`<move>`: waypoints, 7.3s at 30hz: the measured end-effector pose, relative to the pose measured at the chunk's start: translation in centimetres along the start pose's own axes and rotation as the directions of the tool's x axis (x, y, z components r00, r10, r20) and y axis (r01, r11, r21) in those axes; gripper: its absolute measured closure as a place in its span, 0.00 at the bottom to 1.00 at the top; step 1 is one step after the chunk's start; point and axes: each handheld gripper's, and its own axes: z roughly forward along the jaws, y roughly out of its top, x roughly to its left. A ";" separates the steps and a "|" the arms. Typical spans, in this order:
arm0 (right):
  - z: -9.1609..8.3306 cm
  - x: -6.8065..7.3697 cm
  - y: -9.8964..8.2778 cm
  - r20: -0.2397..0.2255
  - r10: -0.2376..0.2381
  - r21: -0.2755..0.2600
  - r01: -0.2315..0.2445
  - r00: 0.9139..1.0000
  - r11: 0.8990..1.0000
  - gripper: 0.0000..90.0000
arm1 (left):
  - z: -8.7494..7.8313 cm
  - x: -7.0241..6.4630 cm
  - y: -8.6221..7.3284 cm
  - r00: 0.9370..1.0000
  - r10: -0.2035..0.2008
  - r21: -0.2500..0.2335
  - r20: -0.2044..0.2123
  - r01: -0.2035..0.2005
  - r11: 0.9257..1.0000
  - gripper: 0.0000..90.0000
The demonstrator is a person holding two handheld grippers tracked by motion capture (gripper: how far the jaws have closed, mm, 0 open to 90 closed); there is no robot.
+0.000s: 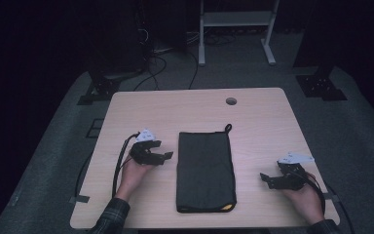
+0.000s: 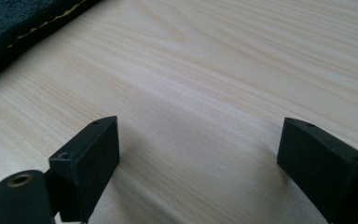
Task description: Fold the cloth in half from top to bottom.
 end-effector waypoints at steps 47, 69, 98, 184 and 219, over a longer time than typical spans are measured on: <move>13.9 1.7 13.9 -0.211 -0.104 -0.052 0.095 0.972 0.994 0.32 | 9.0 3.0 3.6 1.000 0.028 0.120 -0.013 -0.026 0.992 0.64; 14.3 2.1 13.8 -0.325 -0.071 -0.024 0.067 0.943 0.997 0.87 | 9.1 2.9 3.4 0.999 -0.034 0.098 0.032 0.030 0.995 0.91; 7.2 3.0 15.7 -0.321 -0.189 -0.223 0.120 0.928 0.967 0.88 | 1.6 0.3 6.7 0.984 0.116 -0.112 0.132 -0.101 0.989 0.90; 2.6 10.1 5.1 -0.491 -0.286 -0.077 0.286 0.823 0.955 0.72 | -0.9 -8.7 -3.1 0.943 0.086 0.135 0.323 -0.136 0.981 0.66; -0.6 0.9 0.5 -0.089 -0.026 -0.015 0.024 0.996 1.000 0.11 | -7.7 -3.3 -9.3 0.994 0.067 0.223 -0.091 -0.046 0.974 0.00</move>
